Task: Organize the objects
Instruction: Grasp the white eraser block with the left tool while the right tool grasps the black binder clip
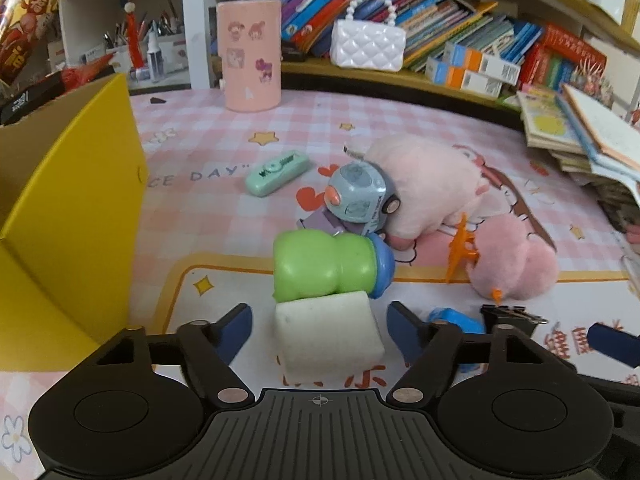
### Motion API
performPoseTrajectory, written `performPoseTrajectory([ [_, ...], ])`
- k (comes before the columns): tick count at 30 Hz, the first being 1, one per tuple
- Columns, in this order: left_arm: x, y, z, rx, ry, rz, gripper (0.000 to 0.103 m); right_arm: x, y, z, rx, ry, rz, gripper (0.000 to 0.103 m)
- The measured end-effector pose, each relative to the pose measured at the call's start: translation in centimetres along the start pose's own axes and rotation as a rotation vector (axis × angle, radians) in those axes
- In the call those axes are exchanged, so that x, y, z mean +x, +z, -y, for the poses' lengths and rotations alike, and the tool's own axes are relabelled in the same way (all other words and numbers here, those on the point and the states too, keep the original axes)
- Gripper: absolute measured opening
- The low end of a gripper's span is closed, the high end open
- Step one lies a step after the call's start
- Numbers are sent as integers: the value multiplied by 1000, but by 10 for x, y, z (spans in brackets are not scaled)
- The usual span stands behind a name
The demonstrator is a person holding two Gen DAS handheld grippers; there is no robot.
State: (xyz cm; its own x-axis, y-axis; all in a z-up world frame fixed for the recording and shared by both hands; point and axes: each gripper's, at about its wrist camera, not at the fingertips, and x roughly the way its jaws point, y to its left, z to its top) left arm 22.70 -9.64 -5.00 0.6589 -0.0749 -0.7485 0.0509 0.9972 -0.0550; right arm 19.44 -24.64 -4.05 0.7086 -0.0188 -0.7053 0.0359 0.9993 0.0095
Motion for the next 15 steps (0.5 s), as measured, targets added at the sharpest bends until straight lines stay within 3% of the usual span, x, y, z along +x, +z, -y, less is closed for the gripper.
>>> performPoseTrajectory([
  [4,7,-3,-2,-15,-27,-22,54,13,3,1,-1,0,-18,72],
  [10,-3,-3,-4,17,-48,-21,44,32,9,0,16,15,-45,68],
  [14,-15,-5,-11,-3,-43,-2,43,41,11,-1,25,27,-54,56],
  [15,-19,-6,-14,-12,-43,1,43,40,11,-2,16,31,-48,43],
])
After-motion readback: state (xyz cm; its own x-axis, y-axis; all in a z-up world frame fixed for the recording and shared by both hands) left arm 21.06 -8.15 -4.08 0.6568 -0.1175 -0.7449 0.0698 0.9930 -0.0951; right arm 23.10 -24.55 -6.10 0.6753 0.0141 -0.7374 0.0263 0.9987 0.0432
